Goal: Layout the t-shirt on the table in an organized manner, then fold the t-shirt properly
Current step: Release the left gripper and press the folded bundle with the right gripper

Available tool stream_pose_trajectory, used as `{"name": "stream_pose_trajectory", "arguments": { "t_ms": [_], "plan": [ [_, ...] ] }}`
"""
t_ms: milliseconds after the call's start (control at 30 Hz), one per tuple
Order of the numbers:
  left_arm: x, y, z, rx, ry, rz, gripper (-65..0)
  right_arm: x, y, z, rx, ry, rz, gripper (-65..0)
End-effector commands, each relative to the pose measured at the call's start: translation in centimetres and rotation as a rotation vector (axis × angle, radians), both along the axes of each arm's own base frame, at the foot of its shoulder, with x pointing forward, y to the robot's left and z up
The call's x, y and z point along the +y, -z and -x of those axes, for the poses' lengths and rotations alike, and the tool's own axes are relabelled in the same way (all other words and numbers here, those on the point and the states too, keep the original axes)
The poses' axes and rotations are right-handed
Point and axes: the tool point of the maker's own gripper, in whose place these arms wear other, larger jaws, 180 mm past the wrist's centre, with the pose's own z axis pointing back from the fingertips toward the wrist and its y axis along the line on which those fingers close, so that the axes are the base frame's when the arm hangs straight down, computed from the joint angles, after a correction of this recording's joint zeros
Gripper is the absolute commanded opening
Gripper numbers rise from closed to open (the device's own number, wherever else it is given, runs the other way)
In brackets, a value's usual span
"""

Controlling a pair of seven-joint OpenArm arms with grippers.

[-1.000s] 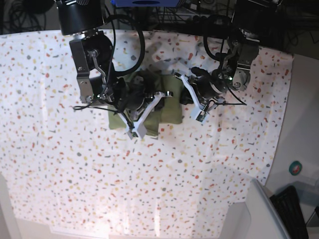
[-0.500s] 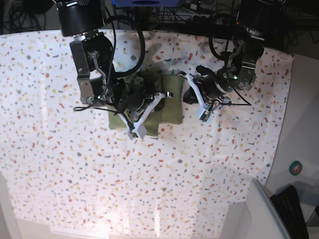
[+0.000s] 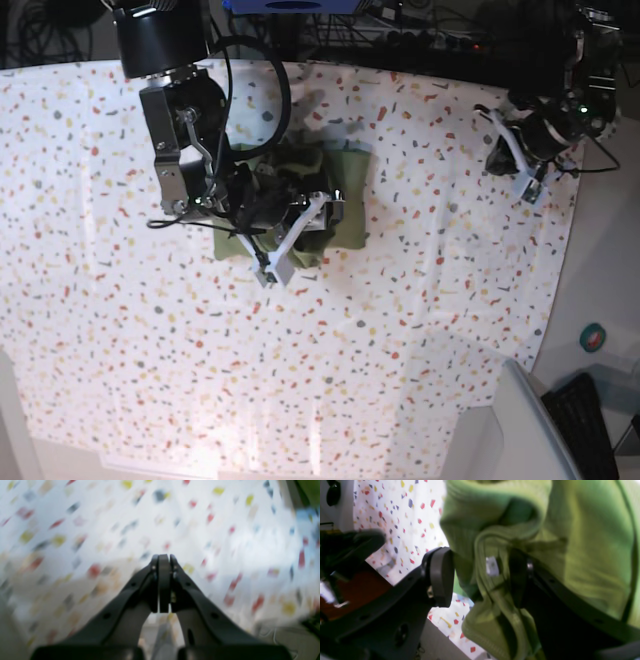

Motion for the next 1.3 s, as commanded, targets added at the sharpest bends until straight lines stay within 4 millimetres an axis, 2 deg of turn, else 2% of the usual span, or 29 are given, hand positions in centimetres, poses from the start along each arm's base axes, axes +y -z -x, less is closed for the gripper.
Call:
{"name": "stream_pose_trajectory", "arguments": {
  "t_ms": [0,167,233,467,600,700,767,800,867,933,1033,1167,1267],
  "plan": [
    [0.8,-1.6,-0.9,-0.049,0.007,0.005,-65.0,0.7,-1.3,-1.0,-0.039,0.002,-0.032,-31.7],
    [3.5,-2.0,0.0,-0.028,-0.059,0.002,-65.0,0.7,-1.7,-1.6,-0.054,0.001,-0.032,-31.7],
    [4.6,-2.0,0.1,-0.014,-0.085,-0.017,-65.0,1.3,-2.0,-1.8,-0.064,-0.02,-0.032,-31.7],
    [4.1,-2.2,-0.3,-0.029,-0.089,-0.006,-65.0,5.4,-2.0,-0.8,-0.083,-0.203,0.003,-31.7],
    [4.5,-1.9,-0.4,-0.02,-0.105,-0.002,-65.0,8.6,-4.2,-0.2,-0.108,-0.29,-0.07,-31.7],
    [4.6,-1.8,-0.3,-0.019,-0.108,-0.002,-65.0,9.8,-6.2,-0.4,-0.136,-0.32,-0.126,-32.7],
    [4.7,-1.7,-0.3,-0.014,-0.111,-0.002,-65.0,10.1,-8.4,-0.8,-0.195,-0.325,-0.152,-40.4],
    [4.8,-1.8,-0.3,-0.017,-0.112,-0.003,-65.0,10.0,-9.5,-0.9,-0.23,-0.325,-0.161,-47.4],
    [5.8,-2.2,-0.3,-0.029,-0.137,-0.012,-65.0,8.3,-10.5,-1.1,-0.288,-0.319,-0.145,-64.2],
    [7.7,-3.2,-0.4,-0.061,-0.197,-0.027,-65.0,6.4,-10.8,-0.7,-0.31,-0.296,-0.118,-65.0],
    [9.6,-3.8,-0.1,-0.082,-0.265,-0.034,-65.0,3.1,-8.6,0.0,-0.222,-0.172,-0.048,-65.0],
    [10.1,-3.9,0.2,-0.084,-0.281,-0.039,-65.0,-0.9,-5.1,0.8,-0.104,-0.039,0.056,-65.0],
    [10.1,-3.8,0.3,-0.079,-0.28,-0.039,-65.0,-1.9,-4.2,1.1,-0.086,-0.041,0.087,-65.0]
  ]
}}
